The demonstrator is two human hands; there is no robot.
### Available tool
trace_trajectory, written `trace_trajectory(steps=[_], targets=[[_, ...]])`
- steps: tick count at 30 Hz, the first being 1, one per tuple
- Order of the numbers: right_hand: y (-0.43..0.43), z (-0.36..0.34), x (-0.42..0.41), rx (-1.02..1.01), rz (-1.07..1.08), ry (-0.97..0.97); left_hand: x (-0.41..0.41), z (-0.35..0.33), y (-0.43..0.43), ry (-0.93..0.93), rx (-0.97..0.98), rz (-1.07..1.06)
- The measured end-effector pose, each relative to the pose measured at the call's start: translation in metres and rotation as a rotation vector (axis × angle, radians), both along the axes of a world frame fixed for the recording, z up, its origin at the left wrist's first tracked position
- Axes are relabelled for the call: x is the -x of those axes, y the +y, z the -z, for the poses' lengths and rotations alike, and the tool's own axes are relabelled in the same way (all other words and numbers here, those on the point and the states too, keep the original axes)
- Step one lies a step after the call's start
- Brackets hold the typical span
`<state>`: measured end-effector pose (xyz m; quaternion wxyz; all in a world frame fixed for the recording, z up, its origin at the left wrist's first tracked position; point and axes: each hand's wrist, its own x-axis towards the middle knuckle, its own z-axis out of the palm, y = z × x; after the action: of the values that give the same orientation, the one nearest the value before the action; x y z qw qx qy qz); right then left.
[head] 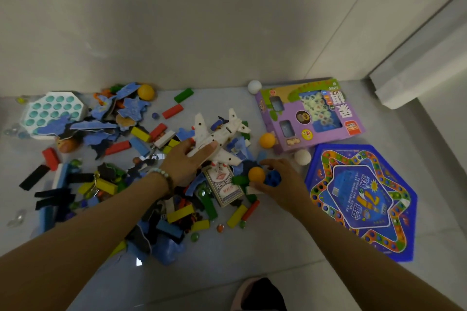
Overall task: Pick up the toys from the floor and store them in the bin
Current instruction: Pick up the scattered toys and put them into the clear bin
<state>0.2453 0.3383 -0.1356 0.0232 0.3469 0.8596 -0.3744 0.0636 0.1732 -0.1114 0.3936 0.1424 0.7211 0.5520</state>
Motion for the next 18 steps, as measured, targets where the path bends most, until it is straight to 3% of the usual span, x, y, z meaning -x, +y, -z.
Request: trace_trajectory(steps=[4, 8, 14, 18], targets=[[-0.002, 0.003, -0.001, 0.009, 0.061, 0.023, 0.002, 0.003, -0.003, -0.013, 0.030, -0.003], [-0.004, -0.021, 0.017, 0.196, 0.288, 0.256, 0.010, -0.008, -0.010, 0.056, 0.079, -0.020], [-0.056, -0.113, 0.116, 0.518, 0.200, 0.438, 0.054, -0.086, -0.049, 0.133, 0.026, -0.079], [-0.130, -0.178, 0.194, 0.672, 0.142, 0.462, 0.099, -0.154, -0.123, 0.253, -0.038, -0.268]])
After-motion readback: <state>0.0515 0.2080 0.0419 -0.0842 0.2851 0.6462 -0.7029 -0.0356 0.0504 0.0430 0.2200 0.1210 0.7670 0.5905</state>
